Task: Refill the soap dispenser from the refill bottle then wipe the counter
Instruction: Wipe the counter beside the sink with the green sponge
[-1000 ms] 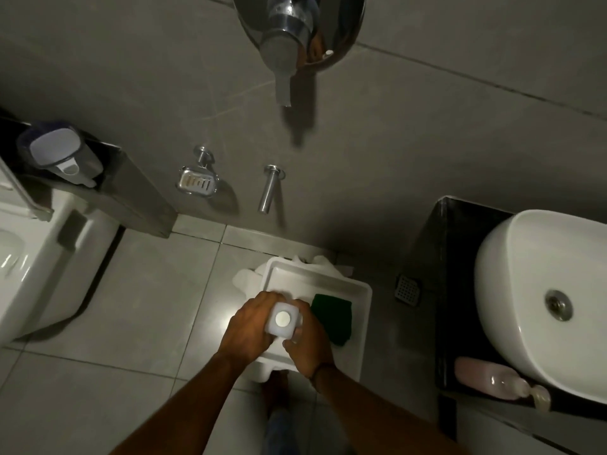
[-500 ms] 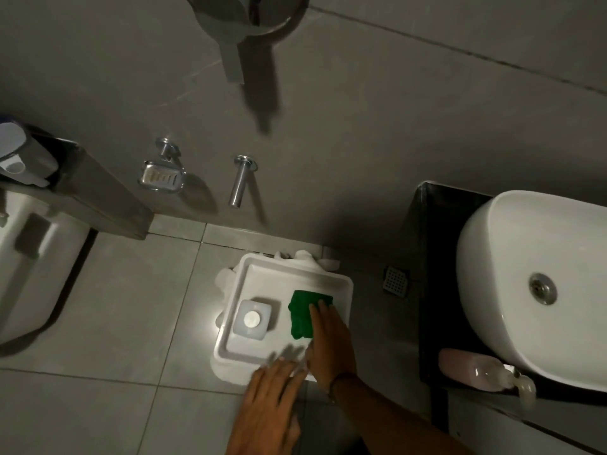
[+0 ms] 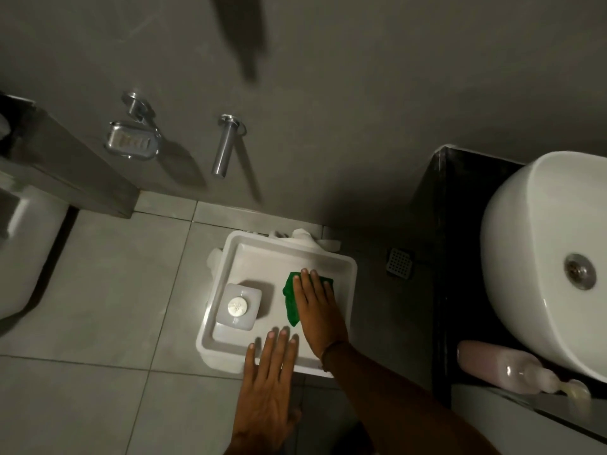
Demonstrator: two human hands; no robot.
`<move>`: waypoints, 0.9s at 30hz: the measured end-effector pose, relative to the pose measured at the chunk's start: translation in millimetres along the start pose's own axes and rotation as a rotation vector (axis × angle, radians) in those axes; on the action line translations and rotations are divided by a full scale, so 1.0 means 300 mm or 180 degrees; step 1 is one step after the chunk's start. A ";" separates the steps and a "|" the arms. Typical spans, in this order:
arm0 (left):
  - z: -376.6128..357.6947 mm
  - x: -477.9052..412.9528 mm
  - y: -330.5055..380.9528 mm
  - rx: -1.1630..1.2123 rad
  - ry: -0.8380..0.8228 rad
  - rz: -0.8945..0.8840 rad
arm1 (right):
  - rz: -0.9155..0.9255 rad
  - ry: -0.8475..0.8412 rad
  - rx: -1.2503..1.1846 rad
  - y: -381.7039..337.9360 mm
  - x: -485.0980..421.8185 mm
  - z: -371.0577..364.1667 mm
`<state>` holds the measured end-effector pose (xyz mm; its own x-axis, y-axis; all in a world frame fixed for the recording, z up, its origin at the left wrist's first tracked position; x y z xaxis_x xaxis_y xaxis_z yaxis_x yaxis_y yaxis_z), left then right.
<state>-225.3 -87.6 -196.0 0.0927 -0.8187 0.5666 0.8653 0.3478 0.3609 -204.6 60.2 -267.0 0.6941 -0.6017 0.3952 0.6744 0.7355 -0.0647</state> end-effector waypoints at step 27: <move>0.170 0.496 0.505 -0.0859 0.0486 -0.0109 | 0.0228 0.0785 -0.0818 0.237 1.027 0.462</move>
<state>-105.4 -133.5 -19.1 0.1165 -0.8941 0.4324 0.9669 0.2016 0.1565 22.2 -29.8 -22.7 0.7607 -0.6314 0.1504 0.6413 0.6952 -0.3248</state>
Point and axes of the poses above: each hand's wrist, its own x-axis away from the middle knuckle, its own z-axis out of the back of the hand, y = z × x, the point moved 5 cm from there along -x, towards the middle knuckle, and after that the axes turned 6 degrees about -z, right-handed, at the moved point
